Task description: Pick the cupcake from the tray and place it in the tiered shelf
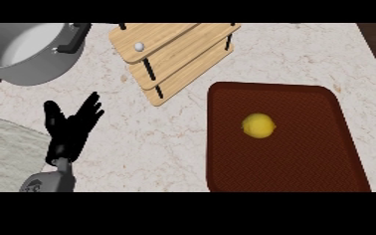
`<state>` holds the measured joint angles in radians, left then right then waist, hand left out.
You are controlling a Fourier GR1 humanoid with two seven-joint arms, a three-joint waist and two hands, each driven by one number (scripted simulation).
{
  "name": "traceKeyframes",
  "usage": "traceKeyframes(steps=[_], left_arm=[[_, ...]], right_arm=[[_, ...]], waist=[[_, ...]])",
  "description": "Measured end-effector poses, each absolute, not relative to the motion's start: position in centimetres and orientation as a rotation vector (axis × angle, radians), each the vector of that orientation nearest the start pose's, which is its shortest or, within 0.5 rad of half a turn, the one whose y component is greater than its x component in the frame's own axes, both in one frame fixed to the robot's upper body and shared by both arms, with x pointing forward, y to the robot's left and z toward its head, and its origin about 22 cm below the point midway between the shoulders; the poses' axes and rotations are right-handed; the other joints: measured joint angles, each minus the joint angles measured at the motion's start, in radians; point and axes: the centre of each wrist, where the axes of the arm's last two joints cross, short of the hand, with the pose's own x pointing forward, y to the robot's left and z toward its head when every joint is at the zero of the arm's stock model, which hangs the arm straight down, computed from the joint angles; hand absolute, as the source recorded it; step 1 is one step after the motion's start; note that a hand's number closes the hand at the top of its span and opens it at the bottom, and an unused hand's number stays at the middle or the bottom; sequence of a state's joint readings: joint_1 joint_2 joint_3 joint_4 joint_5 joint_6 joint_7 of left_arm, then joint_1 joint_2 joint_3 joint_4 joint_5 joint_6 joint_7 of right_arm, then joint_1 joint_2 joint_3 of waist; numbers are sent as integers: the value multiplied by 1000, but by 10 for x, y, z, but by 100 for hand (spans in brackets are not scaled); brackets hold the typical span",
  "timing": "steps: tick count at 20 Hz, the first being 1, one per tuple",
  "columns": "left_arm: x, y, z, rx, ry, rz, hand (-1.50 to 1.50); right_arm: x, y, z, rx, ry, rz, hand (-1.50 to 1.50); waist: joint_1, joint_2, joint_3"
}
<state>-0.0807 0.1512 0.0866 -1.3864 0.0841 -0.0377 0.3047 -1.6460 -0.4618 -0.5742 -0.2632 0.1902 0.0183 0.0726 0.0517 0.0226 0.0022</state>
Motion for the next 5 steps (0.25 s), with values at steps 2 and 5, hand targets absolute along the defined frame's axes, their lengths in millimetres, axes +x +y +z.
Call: traceKeyframes(steps=[2, 5], left_arm=[[263, 283, -13, 69, -1172, -7, 0], [265, 281, -14, 66, -1175, -7, 0]], right_arm=[[470, -251, 363, -52, -1824, 13, -150], [467, -279, 359, -45, -1824, 11, -150]], waist=[[1, 2, 1], [8, 5, 1]])
